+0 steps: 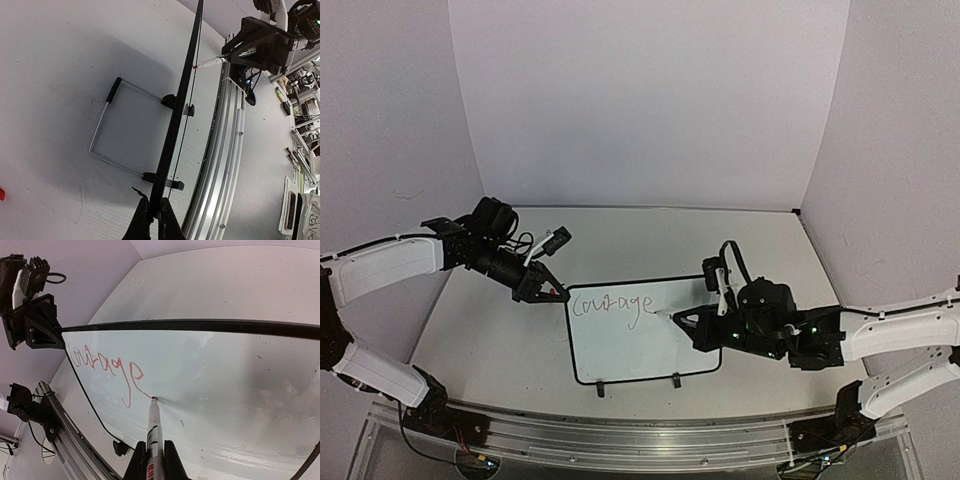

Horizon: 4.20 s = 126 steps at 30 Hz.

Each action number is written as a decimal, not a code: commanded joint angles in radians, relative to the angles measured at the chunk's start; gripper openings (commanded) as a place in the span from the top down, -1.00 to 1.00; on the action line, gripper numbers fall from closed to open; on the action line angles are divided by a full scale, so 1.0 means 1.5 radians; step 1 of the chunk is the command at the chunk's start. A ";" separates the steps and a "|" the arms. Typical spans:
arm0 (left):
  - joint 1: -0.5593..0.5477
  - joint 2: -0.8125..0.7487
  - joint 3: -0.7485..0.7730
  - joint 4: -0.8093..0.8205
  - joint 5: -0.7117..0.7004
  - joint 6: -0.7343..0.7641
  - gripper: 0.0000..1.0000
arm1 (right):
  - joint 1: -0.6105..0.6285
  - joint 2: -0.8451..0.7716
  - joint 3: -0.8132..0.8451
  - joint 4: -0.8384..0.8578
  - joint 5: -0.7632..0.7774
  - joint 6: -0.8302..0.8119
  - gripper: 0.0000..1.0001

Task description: Write a sentence on the whiteboard

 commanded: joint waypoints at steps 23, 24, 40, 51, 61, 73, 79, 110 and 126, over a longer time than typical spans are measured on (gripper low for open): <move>-0.012 0.012 0.007 -0.007 -0.044 0.013 1.00 | -0.033 -0.107 -0.013 -0.048 0.009 -0.051 1.00; -0.012 0.013 0.007 -0.007 -0.044 0.012 1.00 | -0.033 -0.102 -0.013 -0.042 0.009 -0.051 1.00; -0.012 0.013 0.007 -0.008 -0.045 0.012 1.00 | -0.033 -0.095 -0.026 -0.028 0.057 -0.035 1.00; -0.012 0.013 0.007 -0.008 -0.044 0.012 1.00 | -0.033 -0.136 -0.030 -0.073 0.072 -0.038 1.00; -0.012 0.015 0.007 -0.007 -0.044 0.013 1.00 | -0.033 -0.135 -0.012 -0.044 0.044 -0.073 1.00; -0.012 0.016 0.007 -0.007 -0.041 0.013 1.00 | -0.033 -0.082 0.012 -0.004 0.052 -0.099 1.00; -0.012 0.016 0.007 -0.007 -0.041 0.013 1.00 | -0.033 -0.090 0.008 0.000 0.060 -0.098 1.00; -0.012 0.017 0.007 -0.007 -0.041 0.013 1.00 | -0.032 -0.106 -0.070 -0.028 0.032 0.017 1.00; -0.012 0.014 0.007 -0.008 -0.043 0.013 1.00 | -0.032 -0.167 -0.061 -0.041 0.056 -0.005 1.00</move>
